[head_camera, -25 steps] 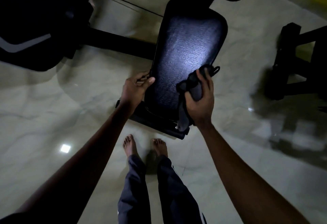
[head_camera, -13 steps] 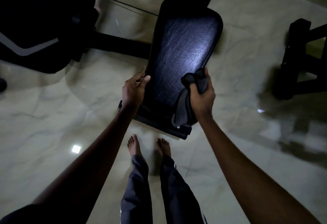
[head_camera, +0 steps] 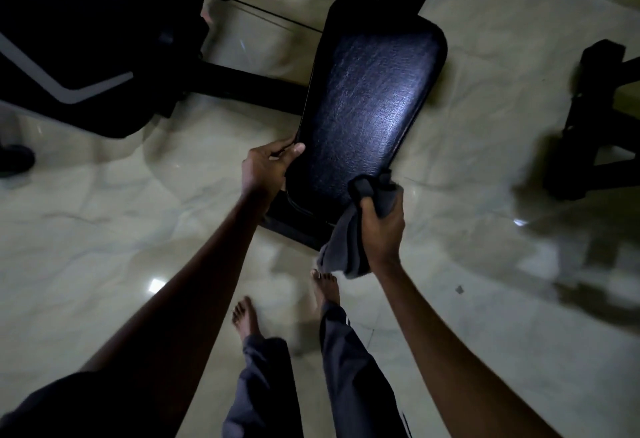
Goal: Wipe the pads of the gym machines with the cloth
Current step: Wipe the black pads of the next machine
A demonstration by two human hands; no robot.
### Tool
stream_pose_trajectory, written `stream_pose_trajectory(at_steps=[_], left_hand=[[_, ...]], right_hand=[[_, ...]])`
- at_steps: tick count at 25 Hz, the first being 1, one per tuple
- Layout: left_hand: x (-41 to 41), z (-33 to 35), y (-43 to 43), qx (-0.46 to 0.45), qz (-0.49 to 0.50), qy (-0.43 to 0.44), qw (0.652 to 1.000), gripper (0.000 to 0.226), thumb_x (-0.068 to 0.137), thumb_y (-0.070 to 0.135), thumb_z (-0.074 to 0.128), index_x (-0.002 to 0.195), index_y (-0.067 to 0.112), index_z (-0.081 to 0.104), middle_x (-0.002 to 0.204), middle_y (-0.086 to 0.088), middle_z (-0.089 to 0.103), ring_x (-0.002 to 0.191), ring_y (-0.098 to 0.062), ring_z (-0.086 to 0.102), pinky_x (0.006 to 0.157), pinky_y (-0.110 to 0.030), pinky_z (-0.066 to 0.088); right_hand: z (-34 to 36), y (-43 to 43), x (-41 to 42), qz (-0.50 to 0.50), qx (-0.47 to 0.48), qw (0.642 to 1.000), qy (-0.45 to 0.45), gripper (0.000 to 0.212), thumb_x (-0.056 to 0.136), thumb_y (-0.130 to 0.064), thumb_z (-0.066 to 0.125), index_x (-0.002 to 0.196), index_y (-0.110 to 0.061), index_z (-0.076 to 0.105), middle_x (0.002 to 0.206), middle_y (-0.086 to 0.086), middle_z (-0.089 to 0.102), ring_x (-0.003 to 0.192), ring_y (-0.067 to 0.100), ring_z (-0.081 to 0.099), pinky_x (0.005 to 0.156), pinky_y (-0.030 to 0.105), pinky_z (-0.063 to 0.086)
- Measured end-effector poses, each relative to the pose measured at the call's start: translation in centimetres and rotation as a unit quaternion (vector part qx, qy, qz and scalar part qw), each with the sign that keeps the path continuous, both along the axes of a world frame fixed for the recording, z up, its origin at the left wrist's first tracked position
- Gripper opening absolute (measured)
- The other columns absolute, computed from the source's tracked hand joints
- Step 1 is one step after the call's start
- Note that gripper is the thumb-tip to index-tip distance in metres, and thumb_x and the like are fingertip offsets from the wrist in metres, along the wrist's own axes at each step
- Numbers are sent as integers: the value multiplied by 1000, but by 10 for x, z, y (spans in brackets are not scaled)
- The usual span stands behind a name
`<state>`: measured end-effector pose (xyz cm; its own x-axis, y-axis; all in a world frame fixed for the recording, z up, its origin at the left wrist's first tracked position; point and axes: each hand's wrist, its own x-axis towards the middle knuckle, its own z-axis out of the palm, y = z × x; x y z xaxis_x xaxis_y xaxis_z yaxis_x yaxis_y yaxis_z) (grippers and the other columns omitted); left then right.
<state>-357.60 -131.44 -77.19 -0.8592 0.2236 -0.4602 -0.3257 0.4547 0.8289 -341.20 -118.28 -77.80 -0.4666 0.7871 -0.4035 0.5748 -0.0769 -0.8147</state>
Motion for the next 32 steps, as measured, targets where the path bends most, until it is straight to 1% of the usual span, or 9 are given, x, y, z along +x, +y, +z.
stream_pose_trajectory(at_steps=[4, 7, 10, 15, 20, 24, 28, 30, 32], left_hand=[[-7, 5, -10, -60, -53, 8, 997, 31, 82, 49, 73, 108, 32, 75, 97, 13, 76, 87, -2, 70, 81, -27, 57], [-9, 3, -21, 2, -62, -37, 997, 28, 86, 31, 74, 112, 21, 75, 95, 5, 77, 88, -12, 73, 87, -40, 59], [-11, 2, -26, -20, -87, -5, 996, 22, 87, 28, 75, 104, 16, 76, 87, -2, 76, 80, -15, 73, 82, -40, 60], [-21, -14, -37, 13, -130, -6, 991, 17, 81, 37, 74, 90, 23, 75, 87, 4, 77, 88, -9, 73, 94, -39, 55], [-18, -23, -56, 143, -155, -86, 974, 21, 102, 15, 50, 107, 6, 67, 109, -9, 72, 97, -1, 68, 97, -16, 45], [-14, -26, -62, 177, -165, -127, 962, 39, 107, 31, 34, 112, 10, 67, 114, -8, 71, 106, -2, 64, 97, -8, 39], [-14, -35, -82, 186, -124, -132, 966, 56, 97, 62, 27, 99, 28, 72, 108, 1, 74, 113, -6, 63, 118, -37, 25], [-15, -39, -96, 185, -73, -139, 970, 63, 96, 66, 23, 103, 28, 72, 110, 2, 73, 117, -11, 60, 117, -43, 26], [-14, -41, -111, 177, -37, -136, 974, 67, 102, 59, 19, 113, 19, 71, 116, -3, 71, 117, -14, 58, 116, -42, 28]], right_hand=[[-3, -23, 16, 11, 6, 1000, -2, 35, 81, -48, 60, 112, -34, 52, 85, -24, 66, 81, -4, 62, 72, 25, 46], [-2, -37, 22, 23, 14, 999, -19, 37, 87, -40, 68, 118, -30, 51, 91, -24, 64, 90, 5, 65, 74, 27, 49], [-10, -59, 35, 59, 81, 995, 13, 50, 86, -23, 72, 130, -23, 48, 113, -29, 54, 111, -7, 55, 93, 19, 48], [-38, -80, 42, 103, 263, 958, -47, 53, 84, -25, 69, 129, -6, 49, 130, 10, 46, 115, 32, 58, 94, 46, 53], [-47, -85, 31, 180, 454, 870, -66, 56, 68, -14, 76, 121, -7, 61, 123, 16, 58, 109, 35, 52, 93, 44, 44], [-34, -86, 15, 242, 501, 819, -140, 62, 60, -12, 75, 122, -19, 64, 125, 5, 61, 104, 33, 50, 84, 44, 40], [-6, -80, -9, 358, 564, 727, -157, 45, 77, -18, 58, 122, -22, 64, 121, 0, 63, 106, 29, 49, 84, 43, 35], [10, -77, -28, 440, 545, 696, -157, 48, 77, -19, 46, 121, -22, 63, 122, -2, 62, 111, 29, 50, 85, 43, 35], [22, -80, -52, 508, 526, 659, -175, 50, 73, -13, 54, 121, -22, 63, 124, -4, 60, 113, 28, 50, 86, 43, 37]])
